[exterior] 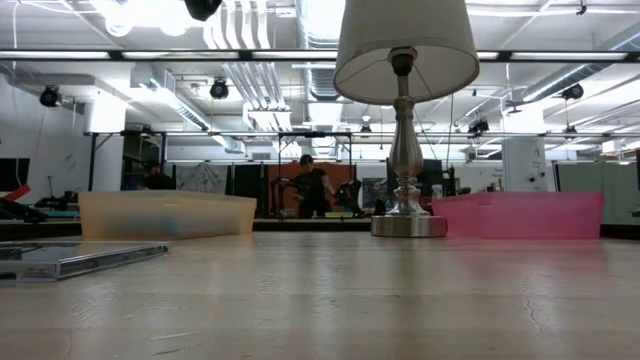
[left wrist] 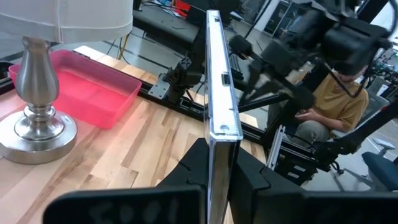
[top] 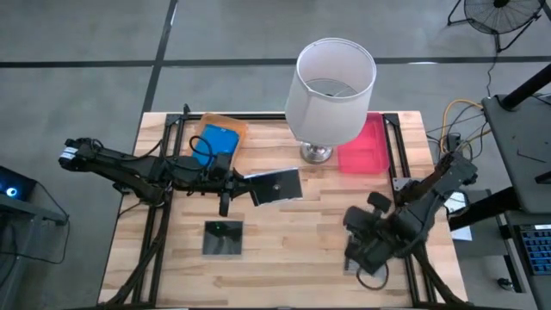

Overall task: Pick & place jewel cases by type
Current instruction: Put the middle black cd case into the pink bin

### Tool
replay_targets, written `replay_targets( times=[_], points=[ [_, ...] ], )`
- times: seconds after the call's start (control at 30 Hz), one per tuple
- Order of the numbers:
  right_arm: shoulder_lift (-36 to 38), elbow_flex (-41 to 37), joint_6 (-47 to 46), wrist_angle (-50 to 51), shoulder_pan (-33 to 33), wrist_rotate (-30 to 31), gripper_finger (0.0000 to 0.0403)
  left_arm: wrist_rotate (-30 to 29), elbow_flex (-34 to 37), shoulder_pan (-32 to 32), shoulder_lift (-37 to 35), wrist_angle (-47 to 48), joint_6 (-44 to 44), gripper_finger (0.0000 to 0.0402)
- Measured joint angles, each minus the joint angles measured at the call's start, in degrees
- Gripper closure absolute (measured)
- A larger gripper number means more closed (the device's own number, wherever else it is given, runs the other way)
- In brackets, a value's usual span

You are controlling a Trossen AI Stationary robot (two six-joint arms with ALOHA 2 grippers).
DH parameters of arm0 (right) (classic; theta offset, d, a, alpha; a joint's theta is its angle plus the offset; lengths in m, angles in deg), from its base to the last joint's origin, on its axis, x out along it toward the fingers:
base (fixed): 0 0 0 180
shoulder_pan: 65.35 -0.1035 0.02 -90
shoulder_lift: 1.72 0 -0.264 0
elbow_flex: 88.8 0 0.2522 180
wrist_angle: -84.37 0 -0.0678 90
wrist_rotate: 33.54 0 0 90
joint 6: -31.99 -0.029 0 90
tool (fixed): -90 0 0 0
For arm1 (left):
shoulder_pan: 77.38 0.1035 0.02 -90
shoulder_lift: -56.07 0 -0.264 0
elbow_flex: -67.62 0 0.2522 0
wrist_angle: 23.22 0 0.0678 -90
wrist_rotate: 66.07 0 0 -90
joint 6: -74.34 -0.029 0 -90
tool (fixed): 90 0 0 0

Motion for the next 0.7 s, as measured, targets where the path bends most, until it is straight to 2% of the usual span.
replay_targets(
  times=[0.13, 0.3, 0.47, 0.57, 0.7],
  points=[
    [3.8, -4.1, 5.5, 0.0, 2.2, 0.3, 0.0394, 0.0, 0.0, 0.0, 0.0, 0.0, 0.0, 0.0396],
    [10.5, -8.9, 8.0, -0.1, 4.2, 3.3, 0.0394, 0.2, 0.0, 0.0, 0.0, 0.0, -0.2, 0.0399],
    [17.6, -13.0, 10.9, 0.0, 7.9, 3.3, 0.0388, 0.2, 0.0, 0.0, 0.0, 0.0, -0.1, 0.04],
    [20.6, -15.2, 14.0, 0.0, 11.4, 1.2, 0.0367, 0.2, 0.0, 0.0, 0.0, 0.0, 0.0, 0.04],
    [22.3, -18.1, 18.5, 0.0, 16.6, -3.9, 0.0315, 0.2, 0.0, 0.0, -0.1, 0.0, 0.1, 0.04]
  ],
)
